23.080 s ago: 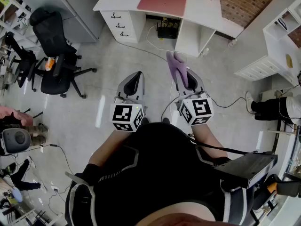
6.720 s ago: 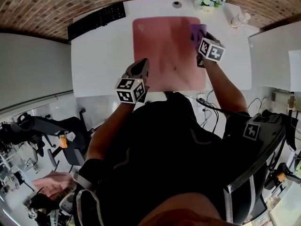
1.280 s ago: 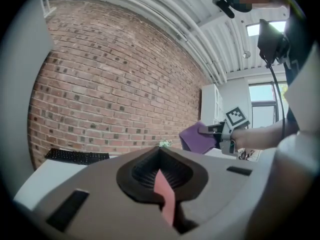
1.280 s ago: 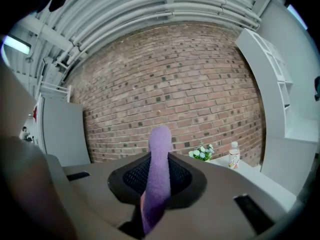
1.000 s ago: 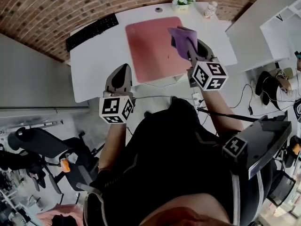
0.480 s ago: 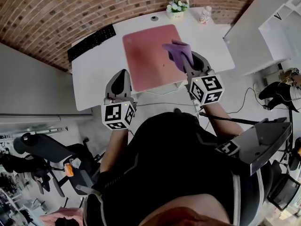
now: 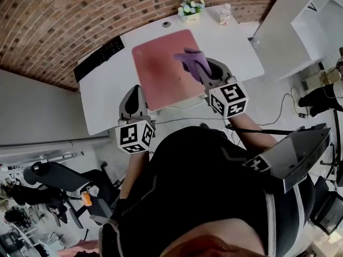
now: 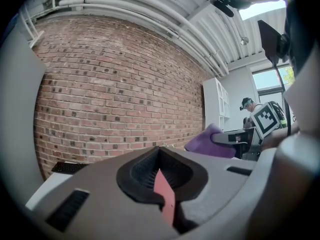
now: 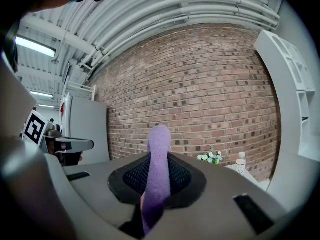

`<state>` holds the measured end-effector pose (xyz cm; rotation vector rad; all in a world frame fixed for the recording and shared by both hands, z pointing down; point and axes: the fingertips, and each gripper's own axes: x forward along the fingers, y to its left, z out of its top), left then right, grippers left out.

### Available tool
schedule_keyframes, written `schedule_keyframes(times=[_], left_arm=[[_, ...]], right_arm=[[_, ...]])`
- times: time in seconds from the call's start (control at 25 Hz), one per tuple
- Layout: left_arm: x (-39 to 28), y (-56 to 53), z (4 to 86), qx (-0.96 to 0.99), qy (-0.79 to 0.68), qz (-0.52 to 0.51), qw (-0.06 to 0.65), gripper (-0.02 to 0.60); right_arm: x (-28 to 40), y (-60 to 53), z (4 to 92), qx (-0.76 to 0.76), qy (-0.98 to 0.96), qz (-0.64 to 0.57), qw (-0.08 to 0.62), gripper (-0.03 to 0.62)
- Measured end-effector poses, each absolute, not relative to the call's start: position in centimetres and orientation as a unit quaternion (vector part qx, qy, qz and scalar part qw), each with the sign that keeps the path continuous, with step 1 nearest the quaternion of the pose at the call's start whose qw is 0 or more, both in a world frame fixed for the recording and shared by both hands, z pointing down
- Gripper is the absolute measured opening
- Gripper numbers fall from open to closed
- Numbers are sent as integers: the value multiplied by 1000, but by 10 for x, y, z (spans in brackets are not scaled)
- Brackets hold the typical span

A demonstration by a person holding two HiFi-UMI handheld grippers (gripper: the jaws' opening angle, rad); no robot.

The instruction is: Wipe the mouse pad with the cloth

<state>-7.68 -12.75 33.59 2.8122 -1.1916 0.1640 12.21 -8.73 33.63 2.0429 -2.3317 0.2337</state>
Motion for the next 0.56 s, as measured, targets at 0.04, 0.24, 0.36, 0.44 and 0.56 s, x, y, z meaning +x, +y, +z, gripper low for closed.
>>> schedule_keyframes(times=[0.04,0.24,0.36,0.44,0.56], left_arm=[[-75,-128,335,918,-390,53,42,0],[-66,-134,327,920,-388,47,30,0],[-61,-137,327,921,-386,49,29,0],[-57,-138,327,921,-385,50,30,0],[-50,-139,326,922,-383,52,29,0]], right_arm=[[126,-88,337,658,-749,75,16,58],[143,-96,336,668,-740,75,13,58],[148,-101,336,669,-739,79,10,58],[152,-103,336,669,-739,80,8,58],[156,-107,333,668,-740,78,3,58]])
